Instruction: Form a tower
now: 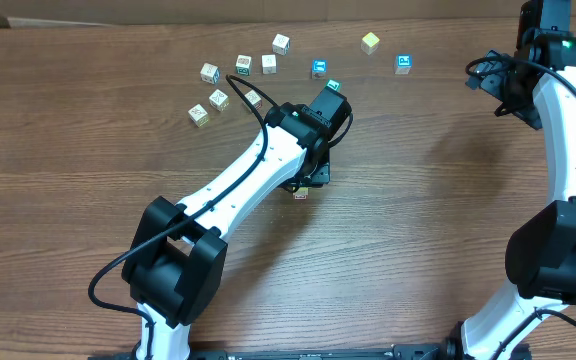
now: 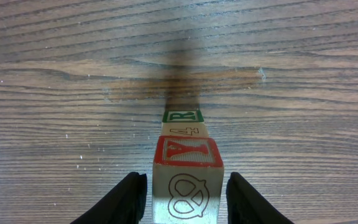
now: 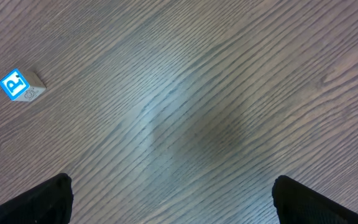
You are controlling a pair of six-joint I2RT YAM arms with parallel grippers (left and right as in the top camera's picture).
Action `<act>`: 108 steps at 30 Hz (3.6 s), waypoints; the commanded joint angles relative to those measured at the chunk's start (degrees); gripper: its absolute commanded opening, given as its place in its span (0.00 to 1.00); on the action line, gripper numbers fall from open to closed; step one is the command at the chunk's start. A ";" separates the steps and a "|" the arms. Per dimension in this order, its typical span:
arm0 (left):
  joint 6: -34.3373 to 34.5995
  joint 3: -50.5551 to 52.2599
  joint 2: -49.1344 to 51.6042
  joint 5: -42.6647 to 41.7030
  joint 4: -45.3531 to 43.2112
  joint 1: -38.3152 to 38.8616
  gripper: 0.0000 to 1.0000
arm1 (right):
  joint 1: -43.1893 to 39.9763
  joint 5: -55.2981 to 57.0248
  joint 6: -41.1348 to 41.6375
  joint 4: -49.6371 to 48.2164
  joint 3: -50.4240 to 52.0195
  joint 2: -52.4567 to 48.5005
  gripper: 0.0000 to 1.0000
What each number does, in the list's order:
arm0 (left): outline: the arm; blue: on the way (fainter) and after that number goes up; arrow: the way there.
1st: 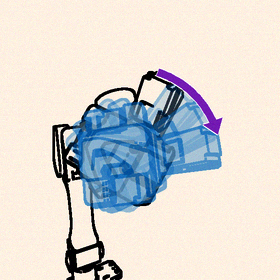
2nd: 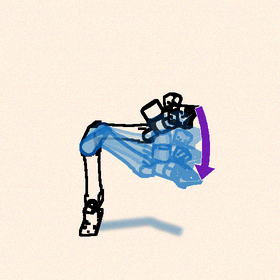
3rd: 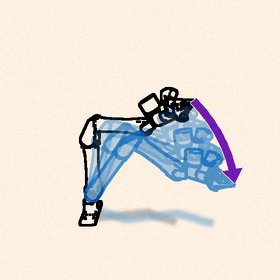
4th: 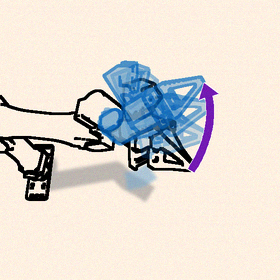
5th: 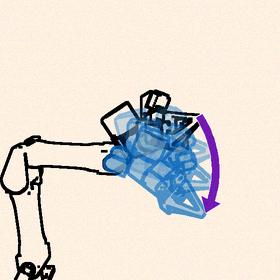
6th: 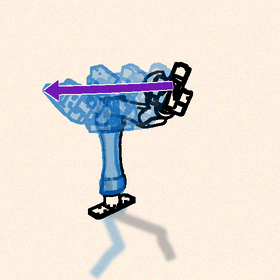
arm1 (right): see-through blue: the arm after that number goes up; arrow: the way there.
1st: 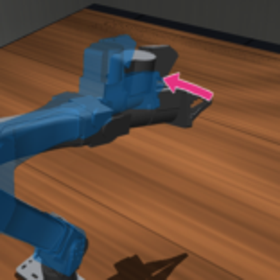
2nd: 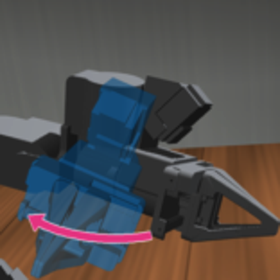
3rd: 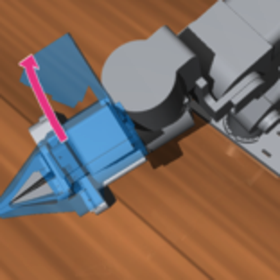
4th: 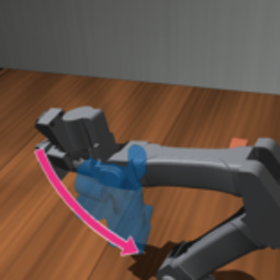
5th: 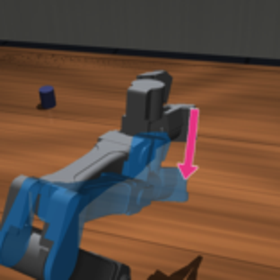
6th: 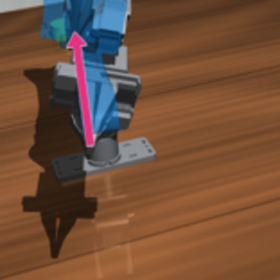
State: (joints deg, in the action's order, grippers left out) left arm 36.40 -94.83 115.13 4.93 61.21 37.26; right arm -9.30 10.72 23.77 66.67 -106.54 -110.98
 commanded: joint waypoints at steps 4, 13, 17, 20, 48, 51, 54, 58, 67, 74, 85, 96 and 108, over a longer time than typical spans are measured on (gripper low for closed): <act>0.87 -0.57 -1.05 -0.44 0.26 -0.11 0.33 | -0.09 0.17 0.00 -0.20 -0.28 0.37 1.00; 0.85 -3.67 -1.05 1.66 2.45 -0.11 0.33 | -0.09 0.17 0.00 -0.17 -0.31 0.37 1.00; 0.83 -3.65 -1.05 1.68 3.56 -0.11 0.37 | -0.09 0.17 0.00 -0.20 -0.31 0.37 1.00; 0.85 -3.63 -1.05 1.68 3.58 -0.11 0.43 | -0.09 0.17 0.00 -0.20 -0.31 0.37 1.00; -0.42 -0.46 -1.03 1.44 1.22 0.00 0.35 | -0.09 0.17 0.00 -0.20 -0.31 0.37 1.00; -0.42 -0.46 -1.03 1.44 0.83 0.00 0.33 | -0.09 0.17 0.00 -0.20 -0.28 0.37 1.00; -0.42 -0.46 -1.03 1.40 0.83 0.00 0.29 | -0.09 0.17 0.00 -0.20 -0.28 0.37 1.00; -0.42 -0.46 -1.03 1.27 0.85 0.00 0.28 | -0.09 0.17 0.00 -0.20 -0.28 0.37 1.00; -0.42 -0.48 -1.05 1.01 0.90 0.00 0.29 | -0.09 0.17 0.00 -0.20 -0.28 0.37 1.00; -0.42 -0.63 -1.05 1.01 1.11 0.00 0.29 | -0.09 0.17 0.00 -0.20 -0.28 0.37 1.00; -0.42 -0.96 -1.05 1.01 1.38 0.00 0.27 | -0.09 0.17 0.00 -0.20 -0.31 0.37 1.00; -0.37 -2.84 -1.05 0.98 3.23 0.00 0.27 | -0.09 0.17 0.00 -0.20 -0.31 0.37 1.00; 0.11 -2.86 -1.05 -0.48 2.54 -0.07 0.28 | -0.09 0.17 0.00 -0.20 -0.28 0.37 1.00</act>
State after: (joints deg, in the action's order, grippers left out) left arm 36.27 -96.16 115.13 5.54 64.18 37.26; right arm -9.30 10.70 23.79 66.70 -106.54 -110.98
